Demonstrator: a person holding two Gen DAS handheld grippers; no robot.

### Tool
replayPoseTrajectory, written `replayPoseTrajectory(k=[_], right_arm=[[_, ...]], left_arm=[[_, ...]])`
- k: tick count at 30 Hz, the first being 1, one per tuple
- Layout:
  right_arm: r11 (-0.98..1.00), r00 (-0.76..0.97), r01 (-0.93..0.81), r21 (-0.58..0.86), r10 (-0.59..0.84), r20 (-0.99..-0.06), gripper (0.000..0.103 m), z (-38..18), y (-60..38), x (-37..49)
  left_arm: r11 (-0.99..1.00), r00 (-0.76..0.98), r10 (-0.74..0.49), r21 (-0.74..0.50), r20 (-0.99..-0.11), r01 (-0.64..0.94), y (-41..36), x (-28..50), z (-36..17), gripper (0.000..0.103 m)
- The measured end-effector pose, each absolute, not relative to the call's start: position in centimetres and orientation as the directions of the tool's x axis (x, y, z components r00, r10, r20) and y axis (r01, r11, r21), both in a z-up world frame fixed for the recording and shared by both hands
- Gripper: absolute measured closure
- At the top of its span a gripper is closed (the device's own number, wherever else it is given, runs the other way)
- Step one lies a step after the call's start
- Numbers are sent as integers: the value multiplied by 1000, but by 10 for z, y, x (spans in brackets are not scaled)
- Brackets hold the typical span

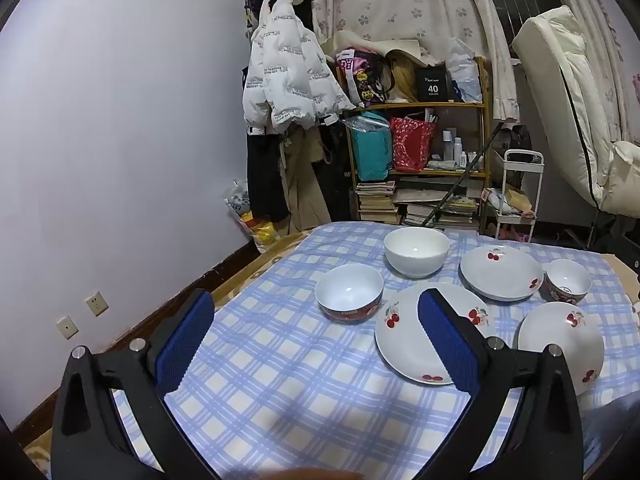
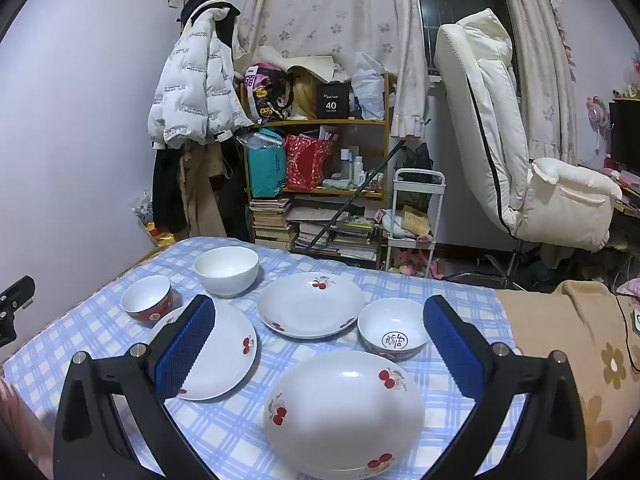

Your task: Organize plates and bowls

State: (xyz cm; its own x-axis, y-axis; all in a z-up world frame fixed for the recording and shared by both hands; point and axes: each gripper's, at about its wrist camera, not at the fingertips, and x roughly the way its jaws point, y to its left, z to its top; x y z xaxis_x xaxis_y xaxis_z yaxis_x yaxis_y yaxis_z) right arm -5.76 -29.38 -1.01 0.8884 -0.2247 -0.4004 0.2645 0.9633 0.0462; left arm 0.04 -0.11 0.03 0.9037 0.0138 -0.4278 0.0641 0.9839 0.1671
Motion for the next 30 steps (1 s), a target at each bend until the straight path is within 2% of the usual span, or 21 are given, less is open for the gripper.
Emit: replayPoseTrajectory(k=[30], right_arm=[[964, 889, 265, 39, -228, -398, 0, -10, -293, -58]], left_arm=[[981, 915, -7, 174, -403, 84, -5, -5, 3, 3]])
